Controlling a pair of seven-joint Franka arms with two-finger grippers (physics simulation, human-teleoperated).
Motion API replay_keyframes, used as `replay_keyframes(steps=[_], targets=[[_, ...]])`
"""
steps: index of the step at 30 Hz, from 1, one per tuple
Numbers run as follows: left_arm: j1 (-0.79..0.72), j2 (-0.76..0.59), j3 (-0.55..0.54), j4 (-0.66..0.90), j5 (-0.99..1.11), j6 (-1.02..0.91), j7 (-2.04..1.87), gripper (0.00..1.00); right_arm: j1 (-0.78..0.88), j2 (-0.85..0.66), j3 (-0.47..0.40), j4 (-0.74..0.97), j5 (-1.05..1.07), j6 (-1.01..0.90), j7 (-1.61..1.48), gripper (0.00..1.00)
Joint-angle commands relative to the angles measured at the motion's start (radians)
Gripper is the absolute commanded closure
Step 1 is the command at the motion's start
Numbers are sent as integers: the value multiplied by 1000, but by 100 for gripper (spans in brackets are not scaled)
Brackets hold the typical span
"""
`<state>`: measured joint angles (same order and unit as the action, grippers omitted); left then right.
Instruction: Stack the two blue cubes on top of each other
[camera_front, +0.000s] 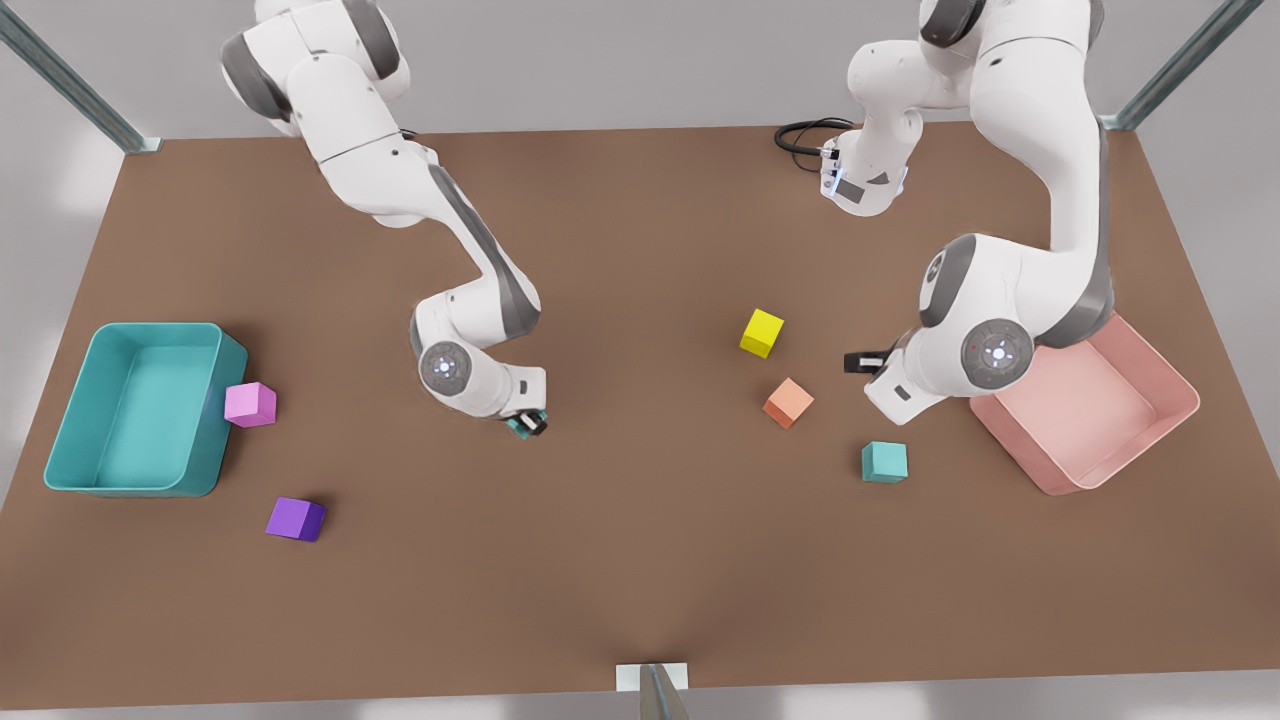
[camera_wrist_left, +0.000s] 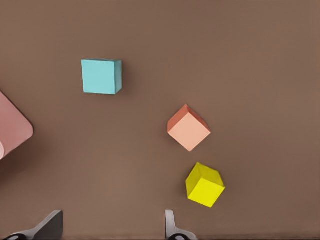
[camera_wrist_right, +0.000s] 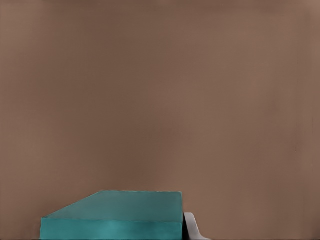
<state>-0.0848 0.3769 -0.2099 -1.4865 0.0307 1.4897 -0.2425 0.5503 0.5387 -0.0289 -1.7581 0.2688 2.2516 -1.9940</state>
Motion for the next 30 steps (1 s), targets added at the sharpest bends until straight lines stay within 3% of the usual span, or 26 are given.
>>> replay_keyframes(steps=[1,3,4,8,12,14,20,24,25,27,28,29,30], targets=[[2,34,6,5,-2,7,2,0,52,72,0,107,15,-21,1066,35],[13,192,58,95,-6,176,11,0,111,148,0,210,12,-21,1210,34],[17,208,101,17,-11,378,28,0,143,185,-2,252,17,-21,1264,34],[31,277,153,-70,-11,653,186,0,221,326,-11,399,-3,2,1431,34],[33,283,153,-127,-11,750,184,0,234,376,-11,424,-3,60,1431,34],[31,283,153,-153,-6,748,192,0,230,376,-8,422,0,68,1431,0],[33,289,152,-181,-3,742,486,0,229,320,-6,405,-2,8,1426,0],[27,321,152,-181,-3,745,480,0,226,153,-5,387,12,-257,1434,0],[25,335,152,-181,-5,744,480,0,194,41,-6,393,43,-483,1465,0],[23,347,152,-179,-5,747,480,0,142,-98,-16,379,-94,-1027,2128,0],[23,349,152,-179,-5,753,479,0,135,-89,-28,330,-155,-1133,2454,0],[23,355,152,-178,-6,765,477,17,80,-62,-36,315,-154,-1136,2586,0],[25,353,152,-178,-8,765,477,42,-59,-22,-36,327,-157,-1127,2582,0]])
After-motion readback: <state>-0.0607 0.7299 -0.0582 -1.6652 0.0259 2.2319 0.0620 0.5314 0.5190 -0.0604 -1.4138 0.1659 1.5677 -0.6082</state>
